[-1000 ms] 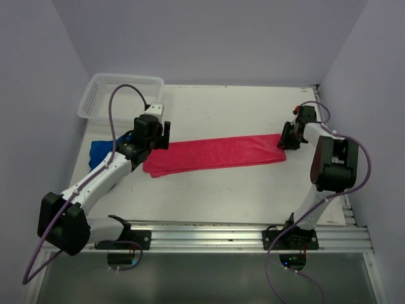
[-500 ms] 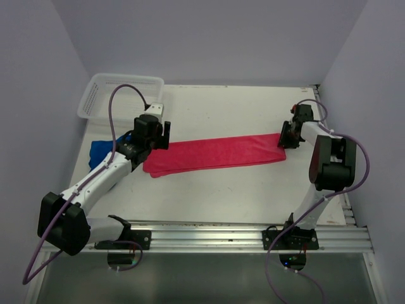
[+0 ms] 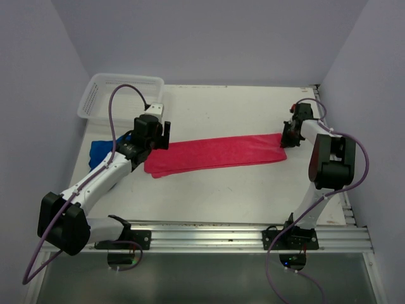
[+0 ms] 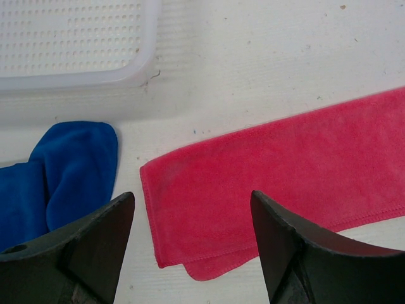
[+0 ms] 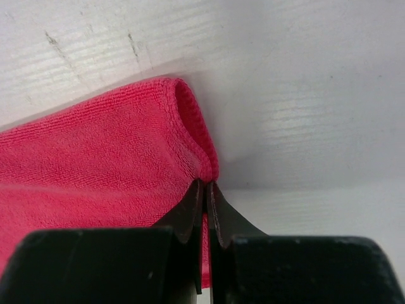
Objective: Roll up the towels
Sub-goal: Fold the towel
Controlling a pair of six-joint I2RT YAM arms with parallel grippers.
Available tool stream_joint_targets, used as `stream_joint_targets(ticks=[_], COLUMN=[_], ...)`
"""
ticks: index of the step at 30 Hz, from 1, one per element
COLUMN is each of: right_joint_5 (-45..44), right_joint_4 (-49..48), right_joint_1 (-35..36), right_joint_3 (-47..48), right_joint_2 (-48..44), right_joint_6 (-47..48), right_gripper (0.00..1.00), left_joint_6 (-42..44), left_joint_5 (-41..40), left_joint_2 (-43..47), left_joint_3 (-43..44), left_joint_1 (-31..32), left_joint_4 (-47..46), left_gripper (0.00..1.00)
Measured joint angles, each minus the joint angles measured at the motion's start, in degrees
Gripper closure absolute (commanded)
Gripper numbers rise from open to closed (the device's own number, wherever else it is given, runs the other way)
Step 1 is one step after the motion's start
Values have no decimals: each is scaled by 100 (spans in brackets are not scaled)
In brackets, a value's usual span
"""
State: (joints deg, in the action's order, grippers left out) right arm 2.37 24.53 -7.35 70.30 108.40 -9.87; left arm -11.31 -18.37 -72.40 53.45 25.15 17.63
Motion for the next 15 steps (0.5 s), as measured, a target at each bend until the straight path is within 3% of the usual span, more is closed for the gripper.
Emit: stream_joint_targets(ticks=[6,15], right_joint_5=[-490,-1108], right_joint_4=[579,1252], right_joint_1=[7,7], right_joint_3=[168,828], right_joint_2=[-107,-1001], right_joint_6=[205,289], right_gripper=[100,100], left_joint_6=[0,0], left_joint_5=[48,149], left_joint_2=[0,55], left_joint_3=[0,0], left_joint_1=[0,2], left_joint_4=[0,-2], left_gripper=[22,22])
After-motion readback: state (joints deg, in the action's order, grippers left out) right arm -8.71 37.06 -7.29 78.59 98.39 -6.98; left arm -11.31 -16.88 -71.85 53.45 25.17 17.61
